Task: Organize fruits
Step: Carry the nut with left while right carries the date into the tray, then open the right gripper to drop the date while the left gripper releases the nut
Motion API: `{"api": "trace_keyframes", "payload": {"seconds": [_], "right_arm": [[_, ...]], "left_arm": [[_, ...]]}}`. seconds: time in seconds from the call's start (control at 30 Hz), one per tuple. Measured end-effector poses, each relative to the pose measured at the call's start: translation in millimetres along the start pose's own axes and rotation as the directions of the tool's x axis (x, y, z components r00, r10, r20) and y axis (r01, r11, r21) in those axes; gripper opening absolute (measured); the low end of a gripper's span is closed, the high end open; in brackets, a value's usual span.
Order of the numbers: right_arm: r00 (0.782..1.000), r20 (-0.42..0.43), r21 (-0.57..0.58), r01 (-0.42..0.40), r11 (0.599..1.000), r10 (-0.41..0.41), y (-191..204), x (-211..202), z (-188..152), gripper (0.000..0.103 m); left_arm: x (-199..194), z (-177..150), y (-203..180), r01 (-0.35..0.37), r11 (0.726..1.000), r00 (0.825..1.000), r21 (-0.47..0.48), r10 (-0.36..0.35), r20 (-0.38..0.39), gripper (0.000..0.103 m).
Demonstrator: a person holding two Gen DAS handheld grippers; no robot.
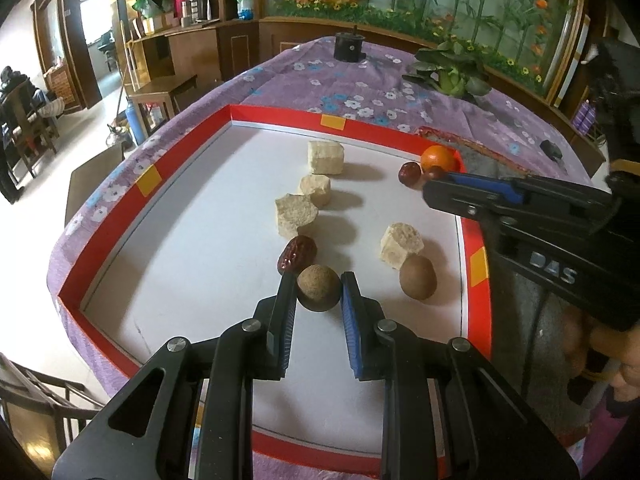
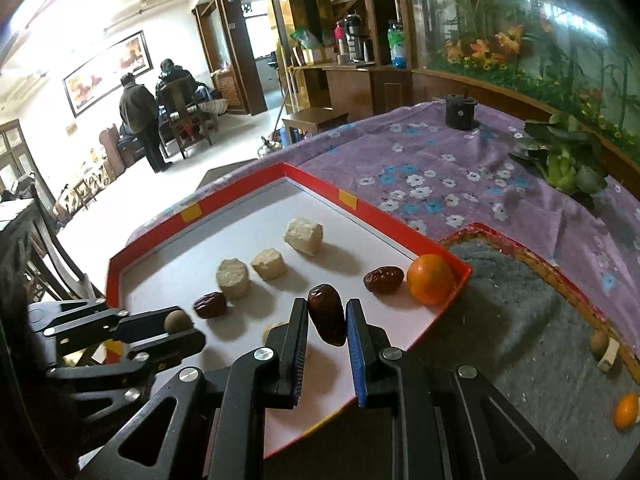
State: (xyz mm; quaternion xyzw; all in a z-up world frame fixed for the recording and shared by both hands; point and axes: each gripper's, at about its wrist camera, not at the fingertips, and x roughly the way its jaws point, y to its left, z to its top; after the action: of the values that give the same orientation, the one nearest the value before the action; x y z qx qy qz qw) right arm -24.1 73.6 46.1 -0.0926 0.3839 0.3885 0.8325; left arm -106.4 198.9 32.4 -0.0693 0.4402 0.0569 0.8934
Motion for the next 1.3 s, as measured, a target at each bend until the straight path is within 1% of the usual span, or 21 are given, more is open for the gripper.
{"api": "trace_keyframes", "payload": {"seconds": [0.17,0.33,0.57,0.6,0.67,0.73,0.8,0.87,0.93,1.0,1.1,1.2,1.3], "right_arm": [[1.000,-0.024,0.028,0.004,1.000,-0.003,-8.3,16.6,5.4,0.018],[0.998,-0.057,0.015,0.008,1.000,-0.007,-8.7,31.1,5.2,0.018],[0.997,-0.076,0.019,-0.002,1.000,0.003,-8.5,41.2,5.8,0.018],[0.997,-0.074,0.020,-0.003,1.000,0.005,-8.7,41.8,5.6,0.019],[0.998,-0.067,0.024,-0.017,1.000,0.018,-9.4,42.0,5.5,0.028],[0.998,-0.056,0.029,-0.033,0.999,0.034,-9.3,40.7,5.5,0.033],[0.998,-0.051,0.029,-0.031,0.999,0.032,-8.6,38.4,4.5,0.033],[0.999,-0.046,0.033,-0.025,0.999,0.026,-9.3,34.8,3.0,0.033],[0.999,-0.037,0.046,-0.026,0.999,0.028,-11.4,28.7,1.1,0.033],[0.999,-0.026,0.059,-0.025,0.998,0.026,-14.3,21.0,-0.8,0.033],[1.000,0.004,0.073,-0.019,0.997,0.019,-18.2,5.7,-3.5,0.033],[0.999,0.035,0.089,-0.012,0.996,0.009,-21.3,-11.8,-6.9,0.035],[0.998,0.062,0.097,0.009,0.995,-0.015,-25.5,-30.1,-12.9,0.042]], "left_arm": [[3.4,1.4,-3.2,0.014,1.000,1.000,0.003,-0.014,-0.006,0.021],[8.7,2.4,-4.7,0.020,1.000,1.000,0.003,-0.020,-0.019,0.021],[12.8,3.7,-8.2,-0.001,1.000,1.000,0.003,0.001,-0.029,0.021],[13.3,3.8,-8.3,0.001,1.000,0.999,-0.001,-0.001,-0.032,0.021],[13.8,3.9,-8.9,0.003,1.000,0.999,-0.004,-0.003,-0.032,0.021],[13.4,3.8,-8.3,0.002,1.000,0.999,-0.002,-0.002,-0.034,0.021],[13.1,4.2,-8.7,-0.005,1.000,0.999,0.001,0.005,-0.037,0.021],[11.1,4.4,-10.4,-0.021,1.000,0.999,0.009,0.021,-0.028,0.026],[7.6,5.0,-11.9,-0.023,1.000,1.000,0.008,0.023,-0.013,0.044],[2.2,6.5,-13.3,-0.023,1.000,1.000,0.004,0.023,0.009,0.050],[-3.6,8.8,-18.3,-0.041,0.999,0.999,0.018,0.041,0.028,0.050],[-6.1,10.7,-24.3,-0.043,0.999,0.999,0.024,0.042,0.032,0.050],[-10.6,12.8,-33.9,-0.040,0.999,0.998,0.037,0.038,0.047,0.050]]}}
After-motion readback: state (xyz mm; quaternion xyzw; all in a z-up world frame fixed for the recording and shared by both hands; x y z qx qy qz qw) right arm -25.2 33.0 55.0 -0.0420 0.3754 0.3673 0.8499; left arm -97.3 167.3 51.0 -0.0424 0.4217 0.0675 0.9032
